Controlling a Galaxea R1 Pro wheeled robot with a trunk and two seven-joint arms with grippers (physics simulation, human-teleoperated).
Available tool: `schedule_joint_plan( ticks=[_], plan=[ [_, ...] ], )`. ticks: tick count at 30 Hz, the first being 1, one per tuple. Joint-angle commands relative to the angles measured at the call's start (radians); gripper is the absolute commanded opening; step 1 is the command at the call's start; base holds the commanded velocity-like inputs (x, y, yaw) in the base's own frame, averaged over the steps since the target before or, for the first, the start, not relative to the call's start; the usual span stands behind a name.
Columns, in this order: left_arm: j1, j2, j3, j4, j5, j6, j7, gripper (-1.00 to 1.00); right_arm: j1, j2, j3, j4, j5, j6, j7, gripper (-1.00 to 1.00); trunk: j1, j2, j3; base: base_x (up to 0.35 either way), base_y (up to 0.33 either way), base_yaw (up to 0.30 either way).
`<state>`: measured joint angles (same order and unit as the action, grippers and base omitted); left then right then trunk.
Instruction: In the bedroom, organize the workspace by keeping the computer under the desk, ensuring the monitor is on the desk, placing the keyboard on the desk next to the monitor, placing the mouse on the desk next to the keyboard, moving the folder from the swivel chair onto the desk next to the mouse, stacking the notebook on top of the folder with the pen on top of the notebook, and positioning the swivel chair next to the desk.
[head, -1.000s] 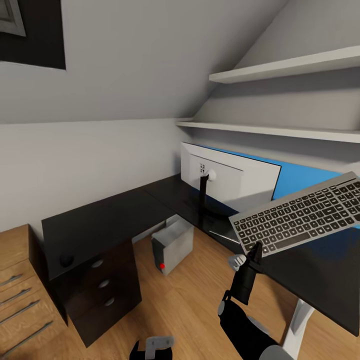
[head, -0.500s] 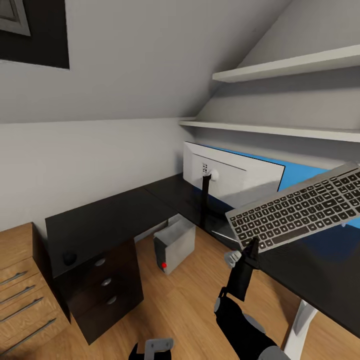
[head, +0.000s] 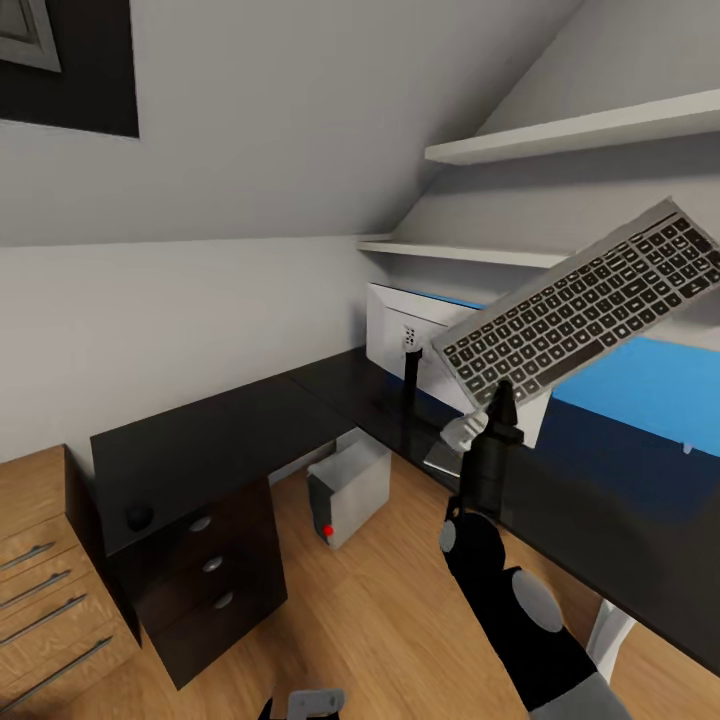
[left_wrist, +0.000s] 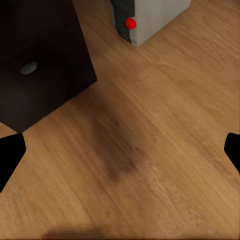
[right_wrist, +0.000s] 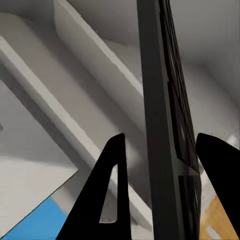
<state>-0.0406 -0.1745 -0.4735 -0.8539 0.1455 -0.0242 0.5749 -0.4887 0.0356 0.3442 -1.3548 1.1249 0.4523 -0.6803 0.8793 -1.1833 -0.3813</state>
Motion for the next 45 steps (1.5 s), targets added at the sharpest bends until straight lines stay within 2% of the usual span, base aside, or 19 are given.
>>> schedule_joint_plan(
  ticks=[1, 6, 9, 10, 14, 15, 18, 20, 23, 25, 28, 31, 33, 36, 38, 40, 43, 45],
  plan=[
    [-0.001, 0.000, -0.002, 0.004, 0.008, -0.013, 0.005, 1.00, -0.001, 0.008, 0.001, -0.039, 0.009, 0.015, 0.048, -1.00, 0.000, -0.001, -0.001, 0.000, 0.000, 0.000],
    [-0.001, 0.000, -0.002, 0.011, 0.008, -0.034, 0.005, 1.00, -0.001, 0.059, 0.017, -0.130, 0.012, 0.038, 0.212, -1.00, 0.000, -0.001, -0.001, 0.000, 0.000, 0.000],
    [-0.001, 0.000, -0.002, 0.011, 0.008, -0.036, 0.005, 1.00, 0.000, 0.071, 0.040, -0.140, 0.005, 0.041, 0.275, -1.00, 0.000, -0.001, -0.001, 0.000, 0.000, 0.000],
    [-0.001, 0.000, -0.002, 0.011, 0.008, -0.037, 0.005, 1.00, 0.000, 0.076, 0.061, -0.140, 0.000, 0.044, 0.307, -1.00, 0.000, -0.001, -0.001, 0.000, 0.000, 0.000],
    [-0.001, 0.000, -0.002, 0.010, 0.008, -0.037, 0.005, 1.00, 0.001, 0.086, 0.108, -0.139, -0.004, 0.087, 0.341, -1.00, 0.000, -0.001, -0.001, 0.000, 0.000, 0.000],
    [-0.001, 0.000, -0.002, 0.011, 0.008, -0.037, 0.005, 1.00, 0.001, 0.087, 0.133, -0.139, -0.003, 0.115, 0.345, -1.00, 0.000, -0.001, -0.001, 0.000, 0.000, 0.000],
    [-0.001, 0.000, -0.002, 0.011, 0.008, -0.038, 0.005, 1.00, 0.002, 0.084, 0.235, -0.139, 0.003, 0.205, 0.351, -1.00, 0.000, -0.001, -0.001, 0.000, 0.000, 0.000],
    [-0.001, 0.000, -0.002, 0.010, 0.008, -0.037, 0.005, 1.00, 0.002, 0.082, 0.271, -0.138, 0.004, 0.247, 0.351, -1.00, 0.000, -0.001, -0.001, 0.000, 0.000, 0.000],
    [-0.001, 0.000, -0.002, 0.011, 0.008, -0.038, 0.005, 1.00, 0.003, 0.081, 0.304, -0.136, 0.004, 0.286, 0.352, -1.00, 0.000, -0.001, -0.001, 0.000, 0.000, 0.000],
    [-0.001, 0.000, -0.002, 0.010, 0.008, -0.038, 0.005, 1.00, 0.005, 0.076, 0.340, -0.134, 0.010, 0.301, 0.352, -1.00, 0.000, -0.001, -0.001, 0.000, 0.000, 0.000],
    [-0.001, 0.000, -0.002, 0.009, 0.008, -0.039, 0.007, 1.00, 0.024, 0.039, 0.385, -0.134, 0.061, 0.317, 0.353, -1.00, 0.000, -0.001, -0.001, 0.000, 0.000, 0.000],
    [-0.001, 0.000, -0.002, 0.009, 0.008, -0.040, 0.008, 1.00, 0.035, 0.026, 0.430, -0.133, 0.084, 0.327, 0.353, -1.00, 0.000, -0.001, -0.001, 0.000, 0.000, 0.000],
    [-0.001, 0.000, -0.001, 0.007, 0.008, -0.040, 0.010, 1.00, 0.042, 0.023, 0.453, -0.132, 0.091, 0.359, 0.353, -1.00, 0.000, -0.001, -0.001, 0.000, 0.000, 0.000],
    [-0.001, 0.000, -0.001, 0.006, 0.008, -0.040, 0.011, 1.00, 0.056, 0.011, 0.464, -0.133, 0.098, 0.391, 0.349, -1.00, 0.000, -0.001, -0.001, 0.000, 0.000, 0.000],
    [-0.001, 0.000, -0.001, 0.006, 0.008, -0.040, 0.011, 1.00, 0.060, 0.008, 0.457, -0.135, 0.100, 0.394, 0.349, -1.00, 0.000, -0.001, -0.001, 0.000, 0.000, 0.000],
    [-0.001, 0.000, -0.001, 0.005, 0.008, -0.040, 0.011, 1.00, 0.062, 0.005, 0.438, -0.133, 0.098, 0.385, 0.350, -1.00, 0.000, -0.001, -0.001, 0.000, 0.000, 0.000],
    [-0.001, 0.000, -0.001, 0.005, 0.008, -0.040, 0.011, 1.00, 0.063, 0.003, 0.396, -0.124, 0.095, 0.332, 0.349, -1.00, 0.000, -0.001, -0.001, 0.000, 0.000, 0.000],
    [-0.001, 0.002, -0.001, 0.006, 0.008, -0.040, 0.011, 1.00, 0.064, 0.003, 0.385, -0.121, 0.095, 0.316, 0.349, -1.00, 0.000, -0.001, -0.001, 0.000, 0.000, 0.000]
  ],
)
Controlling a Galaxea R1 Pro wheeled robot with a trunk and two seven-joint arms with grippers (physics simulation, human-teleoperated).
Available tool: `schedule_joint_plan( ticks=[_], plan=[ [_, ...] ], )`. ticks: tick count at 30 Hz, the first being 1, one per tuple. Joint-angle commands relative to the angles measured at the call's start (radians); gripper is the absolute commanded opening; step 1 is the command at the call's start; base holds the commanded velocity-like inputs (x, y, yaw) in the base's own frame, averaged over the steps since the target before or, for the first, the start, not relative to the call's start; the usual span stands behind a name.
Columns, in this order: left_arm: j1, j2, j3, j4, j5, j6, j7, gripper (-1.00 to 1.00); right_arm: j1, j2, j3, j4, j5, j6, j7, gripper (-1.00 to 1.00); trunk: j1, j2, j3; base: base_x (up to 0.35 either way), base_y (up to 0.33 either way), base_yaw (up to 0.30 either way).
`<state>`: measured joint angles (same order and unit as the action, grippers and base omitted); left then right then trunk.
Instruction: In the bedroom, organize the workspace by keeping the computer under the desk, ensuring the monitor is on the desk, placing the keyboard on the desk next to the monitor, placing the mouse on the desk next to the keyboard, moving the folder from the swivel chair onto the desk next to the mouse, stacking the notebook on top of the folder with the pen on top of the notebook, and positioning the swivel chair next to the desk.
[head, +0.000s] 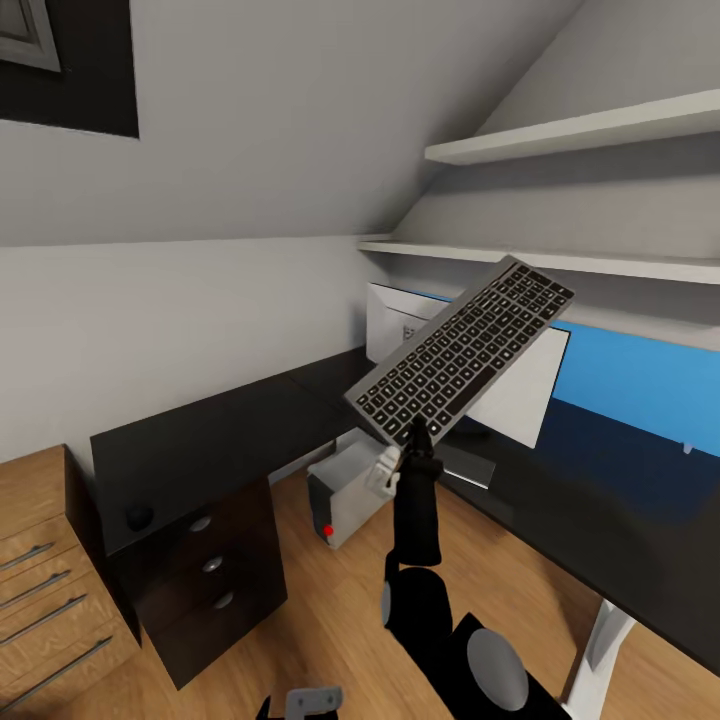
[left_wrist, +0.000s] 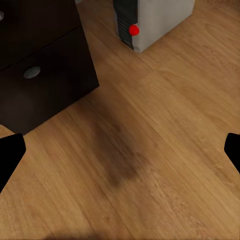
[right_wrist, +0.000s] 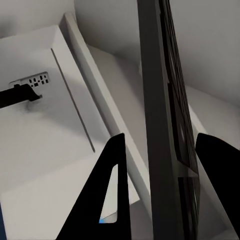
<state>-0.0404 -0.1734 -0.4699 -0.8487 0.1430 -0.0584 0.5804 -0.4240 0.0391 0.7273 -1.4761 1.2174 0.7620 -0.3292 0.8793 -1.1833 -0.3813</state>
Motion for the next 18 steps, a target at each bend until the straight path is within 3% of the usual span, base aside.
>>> schedule_joint_plan(
  ticks=[1, 9, 12, 18],
  plan=[
    [-0.001, 0.002, -0.004, 0.000, 0.010, -0.006, 0.006, 1.00, -0.001, 0.001, -0.004, 0.001, 0.002, 0.000, -0.002, -1.00, 0.000, -0.001, -0.001, 0.000, 0.000, 0.000],
    [-0.002, 0.010, -0.004, 0.000, 0.010, -0.006, 0.006, 1.00, -0.001, 0.015, -0.030, 0.034, 0.000, -0.007, -0.013, -1.00, 0.000, -0.001, -0.001, 0.000, 0.000, 0.053],
    [-0.002, 0.011, -0.003, 0.000, 0.010, -0.006, 0.006, 1.00, -0.001, 0.018, -0.029, 0.048, -0.001, -0.007, -0.063, -1.00, 0.000, -0.001, -0.001, 0.000, 0.000, 0.232],
    [-0.002, 0.011, -0.002, 0.000, 0.010, -0.006, 0.006, 1.00, 0.002, 0.066, -0.028, 0.101, 0.001, -0.007, -0.118, -1.00, 0.000, -0.001, -0.001, 0.000, 0.000, 0.272]
  ],
)
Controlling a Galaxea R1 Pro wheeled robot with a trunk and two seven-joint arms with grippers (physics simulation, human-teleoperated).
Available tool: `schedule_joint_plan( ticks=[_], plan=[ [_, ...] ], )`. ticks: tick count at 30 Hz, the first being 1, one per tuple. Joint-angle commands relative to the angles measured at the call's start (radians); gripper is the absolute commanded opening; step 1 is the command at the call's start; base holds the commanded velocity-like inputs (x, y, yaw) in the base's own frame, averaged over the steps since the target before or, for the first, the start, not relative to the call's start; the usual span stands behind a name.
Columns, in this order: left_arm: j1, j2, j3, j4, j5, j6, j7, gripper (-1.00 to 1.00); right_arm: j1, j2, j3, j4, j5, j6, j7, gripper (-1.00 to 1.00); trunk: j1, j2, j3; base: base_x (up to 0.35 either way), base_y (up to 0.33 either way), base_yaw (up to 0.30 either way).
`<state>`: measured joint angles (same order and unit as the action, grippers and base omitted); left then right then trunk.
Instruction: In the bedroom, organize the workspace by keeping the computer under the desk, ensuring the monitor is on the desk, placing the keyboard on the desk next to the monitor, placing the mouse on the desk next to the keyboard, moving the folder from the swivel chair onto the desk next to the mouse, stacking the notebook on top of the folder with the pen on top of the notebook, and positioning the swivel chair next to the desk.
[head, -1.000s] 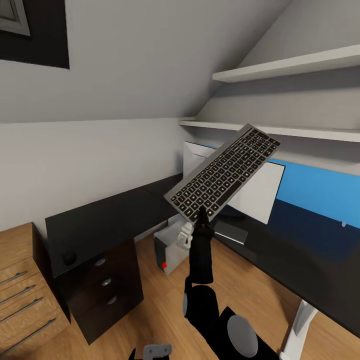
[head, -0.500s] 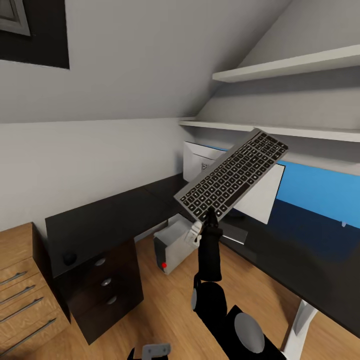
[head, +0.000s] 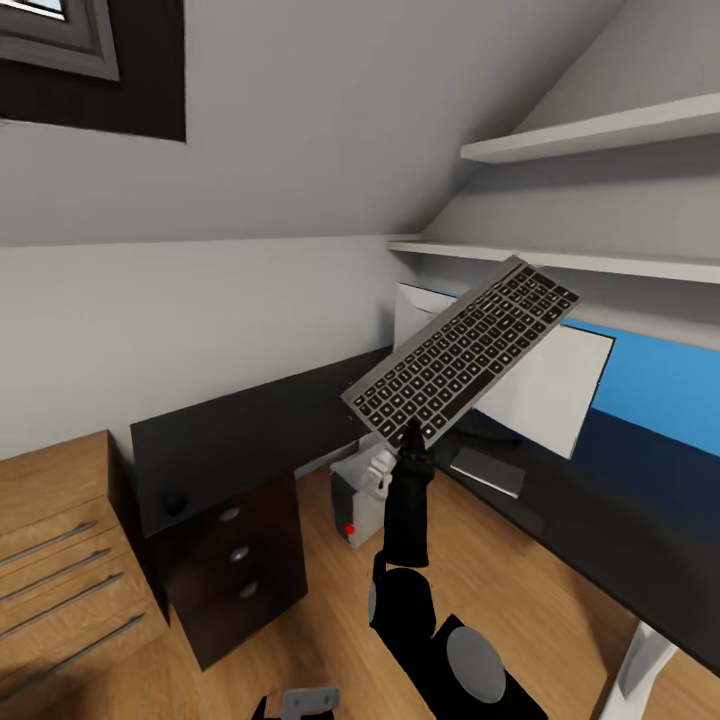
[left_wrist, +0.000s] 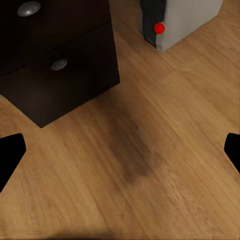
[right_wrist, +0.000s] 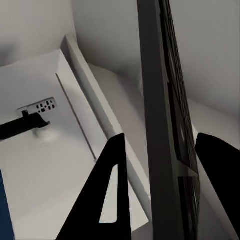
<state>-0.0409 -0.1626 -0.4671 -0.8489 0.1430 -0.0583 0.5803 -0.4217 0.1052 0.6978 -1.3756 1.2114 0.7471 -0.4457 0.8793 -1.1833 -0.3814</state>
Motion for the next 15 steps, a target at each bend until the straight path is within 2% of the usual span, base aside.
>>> schedule_joint_plan(
  ticks=[1, 15],
  plan=[
    [-0.001, 0.001, -0.004, 0.001, 0.010, -0.006, 0.006, 1.00, -0.001, 0.003, 0.002, 0.006, 0.006, 0.008, -0.003, -1.00, 0.000, -0.001, -0.001, 0.000, 0.000, 0.279],
    [-0.001, 0.000, -0.004, 0.004, 0.010, -0.006, 0.006, 1.00, 0.000, 0.016, 0.007, 0.074, 0.002, 0.005, -0.053, -1.00, 0.000, -0.001, -0.004, 0.000, 0.000, 0.279]
  ],
)
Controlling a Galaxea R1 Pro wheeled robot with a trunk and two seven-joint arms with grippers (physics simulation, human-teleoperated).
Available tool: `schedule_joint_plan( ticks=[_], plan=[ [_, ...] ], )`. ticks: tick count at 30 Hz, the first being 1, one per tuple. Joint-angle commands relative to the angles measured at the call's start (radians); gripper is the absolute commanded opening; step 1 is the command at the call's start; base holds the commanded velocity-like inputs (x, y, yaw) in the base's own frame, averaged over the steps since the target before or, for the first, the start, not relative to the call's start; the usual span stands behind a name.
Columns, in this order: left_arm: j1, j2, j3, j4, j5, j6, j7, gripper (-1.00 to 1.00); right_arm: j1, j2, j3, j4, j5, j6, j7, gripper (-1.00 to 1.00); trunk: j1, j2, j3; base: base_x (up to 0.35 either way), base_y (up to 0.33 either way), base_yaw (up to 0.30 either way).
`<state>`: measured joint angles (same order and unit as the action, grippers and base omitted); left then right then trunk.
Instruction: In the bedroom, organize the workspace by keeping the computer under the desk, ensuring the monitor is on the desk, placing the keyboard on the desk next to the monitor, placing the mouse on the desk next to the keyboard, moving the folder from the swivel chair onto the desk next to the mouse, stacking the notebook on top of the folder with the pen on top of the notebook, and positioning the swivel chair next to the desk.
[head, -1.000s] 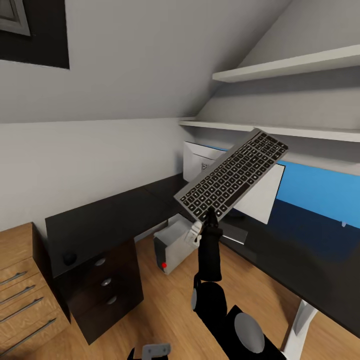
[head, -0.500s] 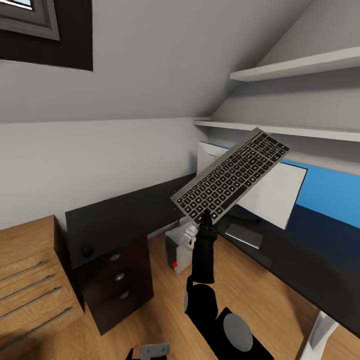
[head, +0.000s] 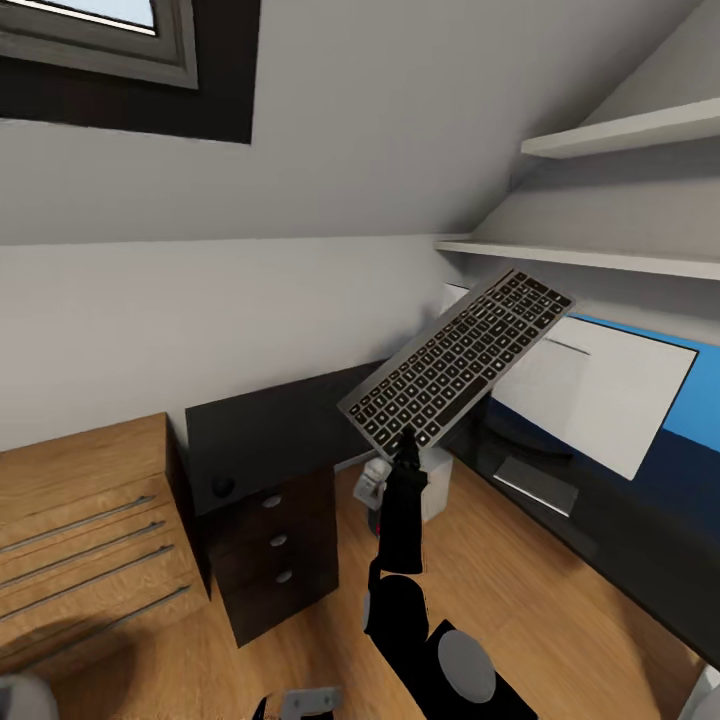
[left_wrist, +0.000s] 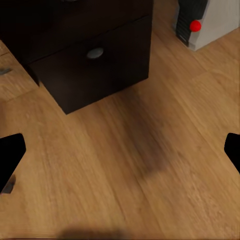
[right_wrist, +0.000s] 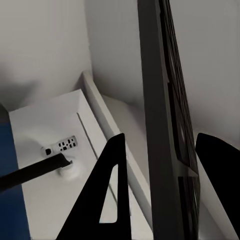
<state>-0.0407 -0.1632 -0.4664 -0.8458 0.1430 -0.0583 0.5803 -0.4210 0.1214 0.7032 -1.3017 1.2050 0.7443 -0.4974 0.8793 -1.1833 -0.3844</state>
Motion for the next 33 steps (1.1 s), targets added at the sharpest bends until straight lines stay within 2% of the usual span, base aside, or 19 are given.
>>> schedule_joint_plan(
  ticks=[1, 4, 6, 13, 18, 20, 22, 24, 26, 27, 28, 30, 33],
  plan=[
    [-0.001, 0.001, -0.004, 0.001, 0.010, -0.006, 0.006, 1.00, -0.001, 0.002, 0.002, 0.005, 0.008, 0.008, -0.002, -1.00, 0.000, -0.001, -0.001, 0.000, 0.000, 0.279],
    [-0.001, 0.001, -0.004, 0.001, 0.010, -0.006, 0.006, 1.00, -0.001, 0.009, 0.004, 0.016, 0.007, 0.006, -0.002, -1.00, 0.000, -0.001, -0.003, 0.000, 0.000, 0.278],
    [-0.001, 0.001, -0.004, 0.002, 0.010, -0.006, 0.006, 1.00, 0.005, 0.011, 0.026, 0.025, 0.005, 0.005, 0.000, -1.00, 0.000, -0.001, -0.004, 0.000, 0.000, 0.254],
    [-0.001, 0.001, -0.004, 0.002, 0.011, -0.006, 0.006, 1.00, 0.026, 0.014, 0.048, 0.027, -0.057, 0.000, 0.024, -1.00, 0.000, -0.001, -0.005, 0.000, 0.000, 0.070],
    [-0.001, 0.001, -0.004, 0.003, 0.012, -0.006, 0.006, 1.00, 0.028, 0.005, 0.046, 0.024, -0.090, -0.062, 0.046, -1.00, 0.000, -0.001, -0.005, 0.000, 0.000, 0.008],
    [-0.002, 0.001, -0.004, 0.004, 0.012, -0.006, 0.006, 1.00, 0.031, -0.046, 0.053, 0.020, -0.103, -0.121, 0.053, -1.00, 0.000, -0.001, -0.005, 0.000, 0.000, 0.001],
    [-0.002, 0.001, -0.004, 0.004, 0.012, -0.006, 0.005, 1.00, 0.035, -0.066, 0.055, 0.019, -0.114, -0.155, 0.054, -1.00, 0.000, -0.001, -0.005, 0.000, 0.000, 0.000],
    [-0.002, 0.001, -0.004, 0.007, 0.012, -0.006, 0.005, 1.00, 0.047, -0.095, 0.056, 0.017, -0.154, -0.237, 0.054, -1.00, 0.000, -0.001, -0.005, 0.000, 0.000, 0.000],
    [-0.002, 0.001, -0.004, 0.014, 0.012, -0.006, 0.004, 1.00, 0.057, -0.129, 0.057, 0.013, -0.235, -0.348, 0.049, -1.00, 0.000, -0.001, -0.005, 0.000, 0.000, 0.000],
    [-0.002, 0.001, -0.004, 0.015, 0.012, -0.006, 0.004, 1.00, 0.059, -0.137, 0.056, 0.011, -0.255, -0.367, 0.046, -1.00, 0.000, -0.001, -0.005, 0.000, 0.000, 0.000],
    [-0.002, 0.001, -0.004, 0.022, 0.012, -0.006, 0.003, 1.00, 0.062, -0.158, 0.056, 0.006, -0.306, -0.406, 0.035, -1.00, 0.000, -0.001, -0.005, 0.000, 0.000, 0.000],
    [-0.002, 0.000, -0.004, 0.028, 0.012, -0.006, 0.002, 1.00, 0.064, -0.181, 0.054, 0.012, -0.353, -0.441, 0.005, -1.00, 0.000, -0.001, -0.005, 0.000, 0.000, 0.000],
    [-0.002, -0.001, -0.004, 0.031, 0.012, -0.007, 0.001, 1.00, 0.065, -0.191, 0.049, 0.081, -0.368, -0.539, -0.052, -1.00, 0.000, -0.001, -0.005, 0.000, 0.000, 0.000]
  ],
)
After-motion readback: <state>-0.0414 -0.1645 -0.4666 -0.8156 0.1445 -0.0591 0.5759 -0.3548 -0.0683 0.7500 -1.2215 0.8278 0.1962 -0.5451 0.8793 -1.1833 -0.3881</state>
